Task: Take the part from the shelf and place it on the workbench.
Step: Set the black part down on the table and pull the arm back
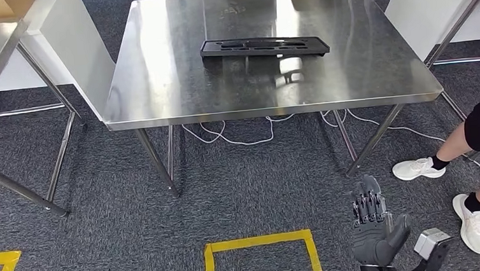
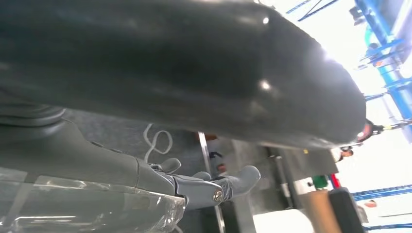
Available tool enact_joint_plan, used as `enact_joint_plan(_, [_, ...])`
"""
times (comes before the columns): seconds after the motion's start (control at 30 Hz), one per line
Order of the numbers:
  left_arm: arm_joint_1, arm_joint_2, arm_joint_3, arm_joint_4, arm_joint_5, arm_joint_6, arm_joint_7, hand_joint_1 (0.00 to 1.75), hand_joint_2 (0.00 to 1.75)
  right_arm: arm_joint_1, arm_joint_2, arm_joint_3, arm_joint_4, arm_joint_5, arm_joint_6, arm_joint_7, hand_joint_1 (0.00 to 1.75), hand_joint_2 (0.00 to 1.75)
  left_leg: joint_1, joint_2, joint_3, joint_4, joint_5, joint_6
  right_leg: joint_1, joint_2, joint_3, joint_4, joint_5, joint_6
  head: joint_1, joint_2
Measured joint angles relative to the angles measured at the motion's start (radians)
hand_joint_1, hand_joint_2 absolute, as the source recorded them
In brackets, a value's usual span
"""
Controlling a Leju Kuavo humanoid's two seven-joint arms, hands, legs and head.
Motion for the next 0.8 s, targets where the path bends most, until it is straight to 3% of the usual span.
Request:
enact_joint_plan(0.03, [0.000, 0.000, 0.000, 0.000, 0.000, 0.000, 0.000, 0.00, 0.00, -0.003, 0.001, 0.000, 0.006, 0.003, 0.000, 0.001, 0.00, 0.00, 0.000, 0.000, -0.013, 0.003, 0.010, -0.007, -0.005, 0.000, 0.049, -0.071, 0.012, 0.009, 0.001, 0.000])
enact_joint_plan(0.07, [-0.001, 0.001, 0.000, -0.001, 0.000, 0.000, 0.000, 0.00, 0.00, -0.005, 0.003, 0.000, 0.010, 0.005, 0.000, 0.001, 0.00, 0.00, 0.000, -0.001, -0.023, 0.006, 0.020, -0.015, -0.004, 0.003, 0.097, -0.144, 0.013, 0.009, 0.002, 0.000])
enact_joint_plan(0.13, [-0.001, 0.001, 0.000, -0.002, -0.001, 0.000, 0.000, 0.00, 0.00, -0.010, 0.006, 0.000, 0.018, 0.010, 0.001, 0.005, 0.00, 0.00, -0.004, -0.001, -0.032, 0.007, 0.040, -0.029, 0.004, 0.005, 0.140, -0.228, -0.003, -0.004, 0.003, 0.000])
enact_joint_plan(0.2, [-0.001, 0.002, 0.000, -0.002, -0.002, 0.000, 0.000, 0.00, 0.00, -0.012, 0.008, 0.001, 0.036, 0.019, 0.001, 0.018, 0.00, 0.00, -0.002, -0.001, -0.036, 0.006, 0.054, -0.038, 0.005, 0.004, 0.127, -0.231, 0.004, -0.024, 0.000, 0.000])
enact_joint_plan(0.23, [0.000, 0.003, 0.000, -0.003, -0.003, 0.000, 0.000, 0.00, 0.00, -0.016, 0.008, 0.001, 0.053, 0.026, 0.001, 0.026, 0.00, 0.00, 0.001, -0.001, -0.042, 0.014, 0.042, -0.041, 0.002, 0.002, 0.118, -0.228, 0.013, -0.035, -0.002, 0.000])
enact_joint_plan(0.3, [0.000, 0.004, -0.002, -0.003, -0.008, -0.003, 0.000, 0.00, 0.00, -0.026, 0.007, 0.002, 0.105, 0.045, -0.006, 0.037, 0.00, 0.00, 0.006, -0.002, -0.061, 0.079, -0.045, -0.046, -0.001, -0.002, 0.097, -0.227, 0.035, -0.059, -0.005, 0.000])
enact_joint_plan(0.37, [-0.001, 0.005, -0.007, -0.003, -0.017, -0.009, 0.000, 0.00, 0.00, -0.042, 0.004, 0.002, 0.186, 0.085, -0.025, 0.039, 0.00, 0.00, 0.006, -0.005, -0.082, 0.201, -0.152, -0.049, 0.008, -0.005, 0.073, -0.226, 0.058, -0.074, -0.007, 0.000])
enact_joint_plan(0.4, [-0.001, 0.006, -0.011, -0.003, -0.022, -0.014, 0.000, 0.00, 0.00, -0.054, 0.000, 0.002, 0.244, 0.119, -0.041, 0.035, 0.00, 0.00, 0.006, -0.006, -0.084, 0.255, -0.175, -0.049, 0.013, -0.006, 0.061, -0.225, 0.069, -0.077, -0.007, 0.000])
enact_joint_plan(0.43, [-0.001, 0.007, -0.016, -0.003, -0.028, -0.020, -0.001, 0.00, 0.00, -0.070, -0.007, 0.001, 0.320, 0.166, -0.062, 0.024, 0.00, 0.00, 0.006, -0.006, -0.076, 0.287, -0.172, -0.047, 0.018, -0.006, 0.047, -0.224, 0.082, -0.078, -0.007, 0.000])
enact_joint_plan(0.47, [-0.001, 0.008, -0.022, -0.003, -0.035, -0.026, -0.002, 0.00, 0.00, -0.092, -0.018, 0.001, 0.410, 0.220, -0.091, 0.006, 0.00, 0.00, 0.005, -0.006, -0.056, 0.288, -0.150, -0.044, 0.021, -0.006, 0.034, -0.223, 0.093, -0.077, -0.007, 0.000])
enact_joint_plan(0.53, [-0.004, 0.011, -0.033, -0.003, -0.047, -0.037, -0.005, 0.00, 0.00, -0.157, -0.046, 0.001, 0.649, 0.342, -0.177, -0.035, 0.00, 0.00, 0.004, -0.008, 0.031, 0.195, -0.104, -0.032, 0.025, -0.005, 0.006, -0.220, 0.114, -0.073, -0.007, 0.000])
enact_joint_plan(0.6, [-0.008, 0.014, -0.043, -0.003, -0.054, -0.042, -0.012, 0.00, 0.00, -0.217, -0.072, 0.009, 0.902, 0.466, -0.310, -0.027, 0.00, 0.00, -0.002, -0.011, 0.126, 0.061, -0.104, -0.022, 0.031, -0.006, -0.012, -0.216, 0.132, -0.062, -0.006, 0.000])
enact_joint_plan(0.63, [-0.010, 0.015, -0.048, -0.003, -0.056, -0.042, -0.020, 0.00, 0.00, -0.236, -0.082, 0.021, 1.010, 0.526, -0.388, 0.001, 0.00, 0.00, -0.006, -0.013, 0.150, 0.019, -0.113, -0.019, 0.032, -0.009, -0.017, -0.215, 0.140, -0.056, -0.006, 0.000])
enact_joint_plan(0.67, [-0.010, 0.016, -0.051, -0.003, -0.056, -0.040, -0.028, 0.00, 0.00, -0.247, -0.089, 0.038, 1.102, 0.584, -0.463, 0.038, 0.00, 0.00, -0.010, -0.014, 0.157, -0.004, -0.117, -0.017, 0.033, -0.012, -0.023, -0.214, 0.149, -0.049, -0.005, 0.000])
enact_joint_plan(0.73, [-0.007, 0.016, -0.053, -0.002, -0.055, -0.035, -0.046, 0.00, 0.00, -0.257, -0.101, 0.082, 1.243, 0.672, -0.556, 0.123, 0.00, 0.00, -0.008, -0.011, 0.142, -0.019, -0.107, -0.008, 0.034, -0.013, -0.038, -0.205, 0.151, -0.039, -0.003, 0.000])
enact_joint_plan(0.8, [-0.003, 0.017, -0.054, -0.002, -0.055, -0.033, -0.057, 0.00, 0.00, -0.261, -0.112, 0.126, 1.342, 0.729, -0.562, 0.239, 0.00, 0.00, -0.005, -0.005, 0.115, -0.029, -0.084, 0.010, 0.034, -0.007, -0.062, -0.153, 0.092, -0.043, 0.004, 0.000])
